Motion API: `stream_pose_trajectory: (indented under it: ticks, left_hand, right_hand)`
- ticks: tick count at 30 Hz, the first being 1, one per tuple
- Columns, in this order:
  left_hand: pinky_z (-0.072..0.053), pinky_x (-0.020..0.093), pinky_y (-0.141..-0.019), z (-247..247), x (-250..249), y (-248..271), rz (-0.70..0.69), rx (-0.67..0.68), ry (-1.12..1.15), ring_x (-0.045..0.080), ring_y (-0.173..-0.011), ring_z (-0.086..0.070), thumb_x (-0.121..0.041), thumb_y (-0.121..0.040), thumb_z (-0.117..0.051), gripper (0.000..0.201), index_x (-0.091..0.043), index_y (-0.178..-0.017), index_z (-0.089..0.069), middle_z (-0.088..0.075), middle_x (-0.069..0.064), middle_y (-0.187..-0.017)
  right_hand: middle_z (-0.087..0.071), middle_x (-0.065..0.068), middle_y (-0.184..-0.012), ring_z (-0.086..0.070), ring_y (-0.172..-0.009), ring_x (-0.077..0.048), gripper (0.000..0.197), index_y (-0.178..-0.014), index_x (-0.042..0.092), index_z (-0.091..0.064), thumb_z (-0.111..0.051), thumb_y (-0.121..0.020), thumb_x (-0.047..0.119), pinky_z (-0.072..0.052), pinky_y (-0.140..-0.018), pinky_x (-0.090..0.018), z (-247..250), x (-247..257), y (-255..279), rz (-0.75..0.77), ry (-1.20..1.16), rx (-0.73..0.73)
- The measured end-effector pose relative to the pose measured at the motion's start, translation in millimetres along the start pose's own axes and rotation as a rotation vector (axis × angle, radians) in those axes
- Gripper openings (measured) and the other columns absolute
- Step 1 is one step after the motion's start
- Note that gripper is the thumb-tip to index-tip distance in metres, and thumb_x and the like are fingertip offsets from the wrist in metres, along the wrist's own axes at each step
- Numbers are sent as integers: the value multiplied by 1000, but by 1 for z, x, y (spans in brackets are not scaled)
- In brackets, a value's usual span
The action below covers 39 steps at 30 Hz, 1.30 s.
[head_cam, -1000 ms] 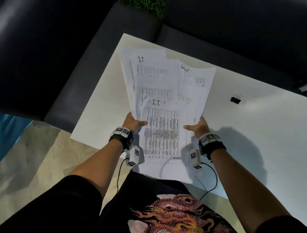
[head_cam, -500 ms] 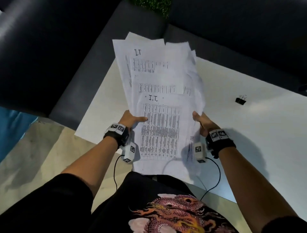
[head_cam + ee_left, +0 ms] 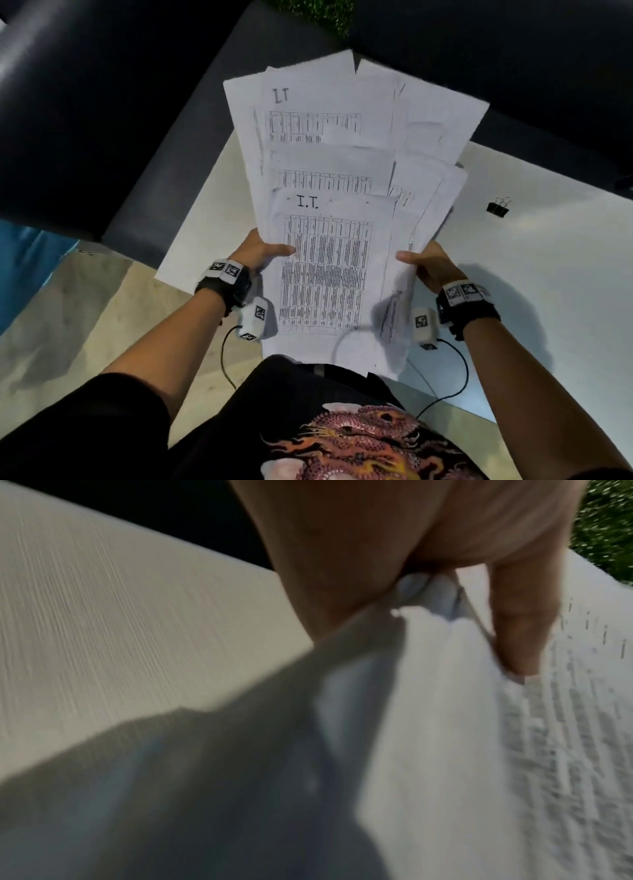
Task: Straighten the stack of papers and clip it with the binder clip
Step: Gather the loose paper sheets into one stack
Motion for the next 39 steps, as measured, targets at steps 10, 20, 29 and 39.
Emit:
stream_pose_trajectory:
  ticks: [10,20,29,39]
  left_hand:
    - [-47,30,-85,-15,-3,-11,214,-253,-237,31,-107,-61,-15,-70,-82,49,1,-112,-62,-65,8,-100]
    - [-56,40,-82,-42,-42,-2,-69,-368,-334,37,-94,-65,2,-70,-78,41,6,-106,-59,-63,19,-93]
    - [-55,19,-71,-76,-143,41,-679,-457,67,-2,-72,-67,-6,-75,-77,18,-6,-92,-71,-71,-1,-82]
    - [-57,20,-66,-36,-135,46,-609,-214,-140,-1,-77,-70,-4,-66,-84,34,-21,-90,-66,-71,-7,-85]
  right_hand:
    - [-62,-10,-126,-58,-111,-23,87,-126,3,-55,-93,-52,28,-47,-96,-38,-24,-9,-43,-178,379,-149]
    - [-55,-4,-120,-54,-113,-22,72,-123,0,-46,-85,-64,15,-45,-103,-41,-39,19,-46,-11,502,-450]
    - [-67,-5,-108,-64,-101,-21,48,-115,3,-58,-78,-74,20,-51,-91,-31,-51,118,23,490,136,-671]
    - [-71,-14,-101,-71,-90,-18,34,-101,3,-67,-79,-70,-3,-59,-80,-32,-41,112,43,399,15,-446]
Point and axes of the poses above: each hand's wrist, its own y-axis away from the middle knuckle, its own z-axis out of the back of the hand, x = y × z, the point moved 2 cm from there along -y, towards the middle knuckle
